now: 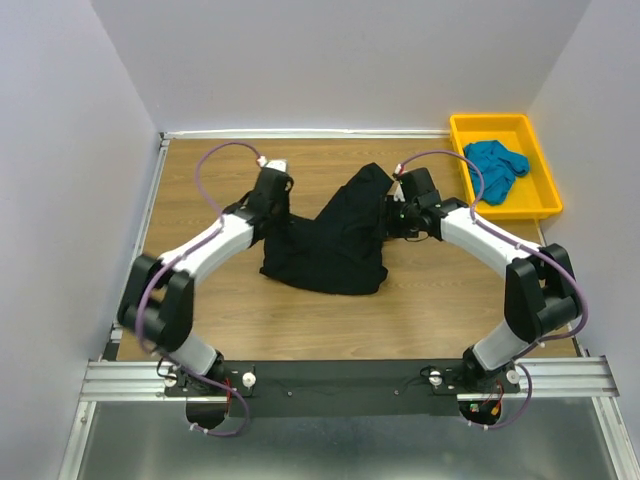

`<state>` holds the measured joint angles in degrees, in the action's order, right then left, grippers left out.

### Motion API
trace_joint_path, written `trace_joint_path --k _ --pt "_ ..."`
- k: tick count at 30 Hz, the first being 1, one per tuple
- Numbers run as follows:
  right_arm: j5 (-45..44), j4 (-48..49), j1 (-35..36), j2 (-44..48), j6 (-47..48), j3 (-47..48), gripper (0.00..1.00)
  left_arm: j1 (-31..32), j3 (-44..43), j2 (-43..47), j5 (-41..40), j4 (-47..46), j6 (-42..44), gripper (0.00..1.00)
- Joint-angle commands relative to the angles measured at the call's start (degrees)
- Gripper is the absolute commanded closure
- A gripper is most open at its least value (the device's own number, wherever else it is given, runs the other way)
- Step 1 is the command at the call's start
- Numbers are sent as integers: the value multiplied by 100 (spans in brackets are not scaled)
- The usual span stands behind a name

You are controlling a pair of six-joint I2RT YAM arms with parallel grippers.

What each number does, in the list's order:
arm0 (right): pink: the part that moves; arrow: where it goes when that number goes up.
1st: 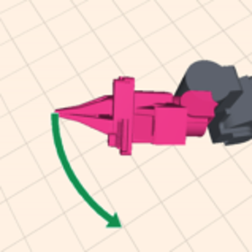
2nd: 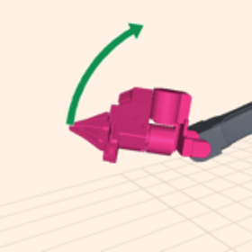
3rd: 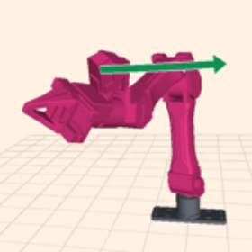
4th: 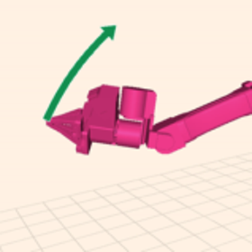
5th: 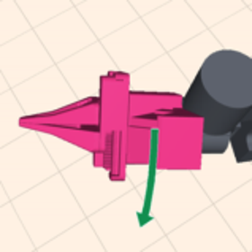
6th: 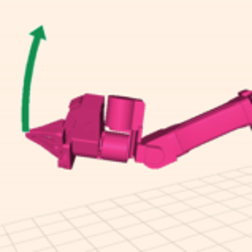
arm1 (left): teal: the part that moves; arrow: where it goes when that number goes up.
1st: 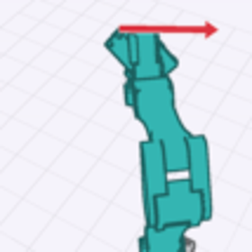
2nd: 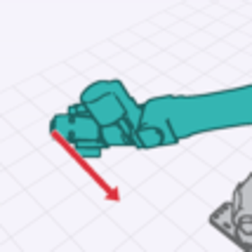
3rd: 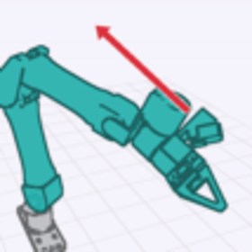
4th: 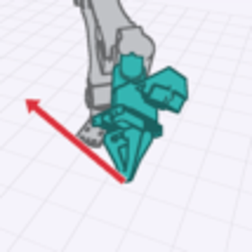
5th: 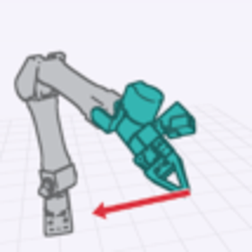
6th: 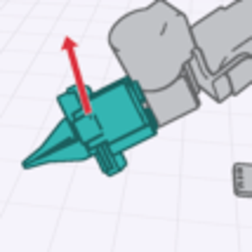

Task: Fold and stack the t-shirts
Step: Flatten the tshirt out

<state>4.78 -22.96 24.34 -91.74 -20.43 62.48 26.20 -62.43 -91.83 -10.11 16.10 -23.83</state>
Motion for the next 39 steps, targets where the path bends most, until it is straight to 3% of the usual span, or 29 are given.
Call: trace_joint_path --k 1,5,10,13,14,15,17,24,28,34,39 --pt "50 204 -34 -177 65 308 37 -263 678 1357 -650 -370 -498 100" --pt "67 204 -26 -291 30 449 37 -352 1855 2141 -606 -537 -1218 100" --pt "181 213 -34 -335 21 432 37 -501 3253 3047 -414 -703 -2710 100" --pt "252 213 -34 -344 30 406 37 -528 3729 3810 -334 -740 -3248 77" --pt "261 213 -34 -353 21 397 37 -536 3765 3935 -377 -705 -3276 50" --pt "287 213 -26 -335 30 397 37 -537 3765 4041 -439 -635 -3242 37" --pt "331 204 -34 -318 47 388 37 -528 3538 4173 -597 -415 -2858 21" --pt "638 213 -34 -291 284 405 37 -326 1844 2989 -229 -2 -1565 22" --pt "1446 327 18 -353 355 441 38 235 1147 1918 53 -1 -1352 31" --pt "1728 476 535 -590 241 467 46 606 1320 1212 500 -264 -1667 48" --pt "1764 608 818 -713 -5 -59 57 632 2067 1343 624 -379 -1888 52"
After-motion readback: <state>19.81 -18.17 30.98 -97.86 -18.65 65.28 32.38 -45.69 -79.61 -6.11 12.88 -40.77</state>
